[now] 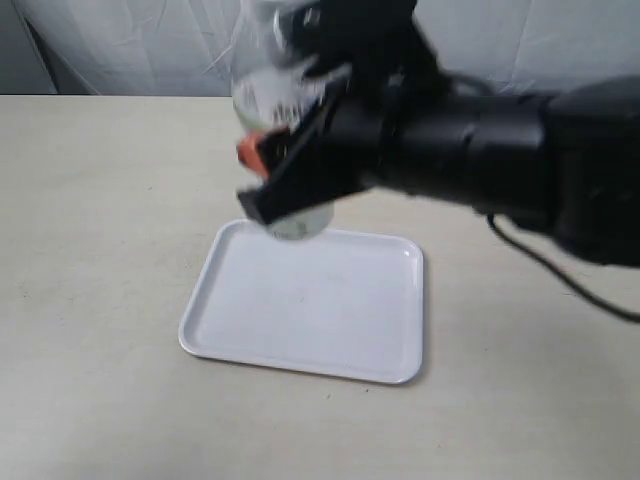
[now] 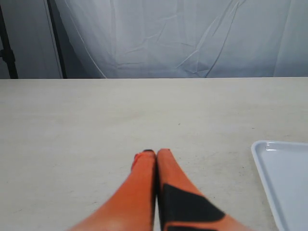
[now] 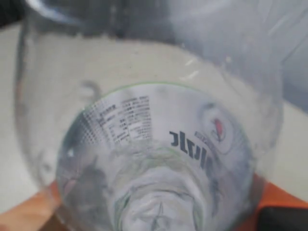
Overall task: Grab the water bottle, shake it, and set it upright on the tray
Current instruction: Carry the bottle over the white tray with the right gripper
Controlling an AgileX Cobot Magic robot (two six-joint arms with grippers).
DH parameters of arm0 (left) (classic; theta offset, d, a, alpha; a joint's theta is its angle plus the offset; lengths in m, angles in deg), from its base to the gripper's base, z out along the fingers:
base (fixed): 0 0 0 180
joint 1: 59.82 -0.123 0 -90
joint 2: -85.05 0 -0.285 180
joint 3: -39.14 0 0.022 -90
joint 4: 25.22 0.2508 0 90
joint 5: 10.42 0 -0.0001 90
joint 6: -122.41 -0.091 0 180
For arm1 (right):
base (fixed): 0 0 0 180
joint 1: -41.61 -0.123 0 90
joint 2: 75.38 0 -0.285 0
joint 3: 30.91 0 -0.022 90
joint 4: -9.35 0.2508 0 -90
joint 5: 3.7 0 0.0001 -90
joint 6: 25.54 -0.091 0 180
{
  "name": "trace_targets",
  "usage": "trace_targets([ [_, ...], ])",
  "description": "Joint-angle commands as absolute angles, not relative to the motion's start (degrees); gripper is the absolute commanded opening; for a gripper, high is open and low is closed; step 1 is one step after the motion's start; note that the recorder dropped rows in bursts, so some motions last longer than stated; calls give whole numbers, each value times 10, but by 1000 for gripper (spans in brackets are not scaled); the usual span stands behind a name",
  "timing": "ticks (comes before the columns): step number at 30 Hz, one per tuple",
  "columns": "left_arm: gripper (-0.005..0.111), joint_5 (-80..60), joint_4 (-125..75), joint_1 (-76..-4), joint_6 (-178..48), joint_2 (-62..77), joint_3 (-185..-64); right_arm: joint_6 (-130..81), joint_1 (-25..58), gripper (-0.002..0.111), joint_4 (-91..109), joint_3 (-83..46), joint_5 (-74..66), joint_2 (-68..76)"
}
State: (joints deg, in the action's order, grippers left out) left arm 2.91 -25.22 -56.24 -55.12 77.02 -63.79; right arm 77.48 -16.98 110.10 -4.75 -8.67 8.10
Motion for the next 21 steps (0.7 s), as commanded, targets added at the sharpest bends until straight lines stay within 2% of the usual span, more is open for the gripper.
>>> trace_targets([
  [1,0,28,-252,-563,-551,773,-636,789,-169,-1,1093,-102,-84,1],
  [10,0,28,-252,-563,-551,773,-636,765,-169,-1,1093,23,-94,79],
  [12,0,28,-252,-563,-551,773,-636,756,-169,-1,1093,32,-66,80],
  [18,0,28,-252,-563,-551,773,-636,755,-169,-1,1093,13,156,72],
  [20,0,28,-252,-563,-551,773,-636,765,-169,-1,1082,10,148,72],
  [21,0,28,-252,-563,-551,773,-636,765,-169,-1,1080,10,96,72],
])
